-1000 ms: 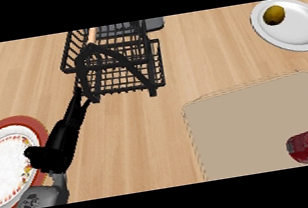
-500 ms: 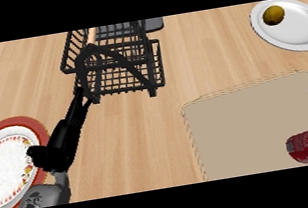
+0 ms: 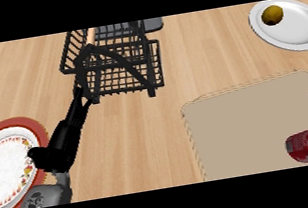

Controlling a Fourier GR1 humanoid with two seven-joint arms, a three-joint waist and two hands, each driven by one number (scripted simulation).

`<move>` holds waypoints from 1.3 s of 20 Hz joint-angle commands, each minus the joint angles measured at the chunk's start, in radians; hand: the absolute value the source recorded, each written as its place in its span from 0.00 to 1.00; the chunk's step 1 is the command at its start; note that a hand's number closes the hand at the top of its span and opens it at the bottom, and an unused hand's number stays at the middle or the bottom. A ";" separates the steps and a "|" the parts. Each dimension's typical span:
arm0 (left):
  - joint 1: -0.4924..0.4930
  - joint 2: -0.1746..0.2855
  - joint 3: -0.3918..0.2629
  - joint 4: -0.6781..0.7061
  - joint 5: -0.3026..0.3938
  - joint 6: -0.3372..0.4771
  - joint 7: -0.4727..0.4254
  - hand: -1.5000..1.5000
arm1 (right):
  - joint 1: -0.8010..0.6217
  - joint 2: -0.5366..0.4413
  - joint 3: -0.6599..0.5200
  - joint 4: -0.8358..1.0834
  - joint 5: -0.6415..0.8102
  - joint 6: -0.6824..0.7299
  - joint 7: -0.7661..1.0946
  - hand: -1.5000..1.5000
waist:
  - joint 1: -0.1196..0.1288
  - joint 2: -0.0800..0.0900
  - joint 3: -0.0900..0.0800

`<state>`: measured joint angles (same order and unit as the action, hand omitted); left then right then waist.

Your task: Pick the can from the tray and place it in the tiered basket

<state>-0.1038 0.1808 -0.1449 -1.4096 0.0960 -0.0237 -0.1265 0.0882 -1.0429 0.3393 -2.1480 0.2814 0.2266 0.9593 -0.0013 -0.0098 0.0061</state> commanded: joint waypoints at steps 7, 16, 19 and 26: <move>0.003 -0.014 0.026 0.043 -0.011 -0.021 0.028 0.50 | 0.051 0.126 -0.022 0.076 0.103 0.041 -0.092 0.00 | -0.005 0.009 -0.006; 0.062 0.016 0.050 0.019 -0.002 -0.079 0.000 0.50 | 0.007 0.279 0.027 0.085 0.279 -0.039 -0.200 1.00 | 0.002 0.009 -0.006; -0.011 -0.024 0.042 0.071 -0.037 -0.043 0.029 0.50 | -0.019 0.228 -0.118 0.132 0.188 0.033 -0.316 1.00 | -0.003 0.010 -0.006; -0.021 -0.036 0.039 0.060 -0.049 -0.054 0.032 0.50 | -0.185 0.331 -0.066 0.359 0.324 0.029 -0.375 1.00 | 0.020 0.016 -0.006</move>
<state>-0.0988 0.1586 -0.1008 -1.4219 0.0596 -0.0747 -0.1098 0.0345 -0.7525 0.2604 -1.9719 0.5636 0.2501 0.6496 0.0056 -0.0080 0.0054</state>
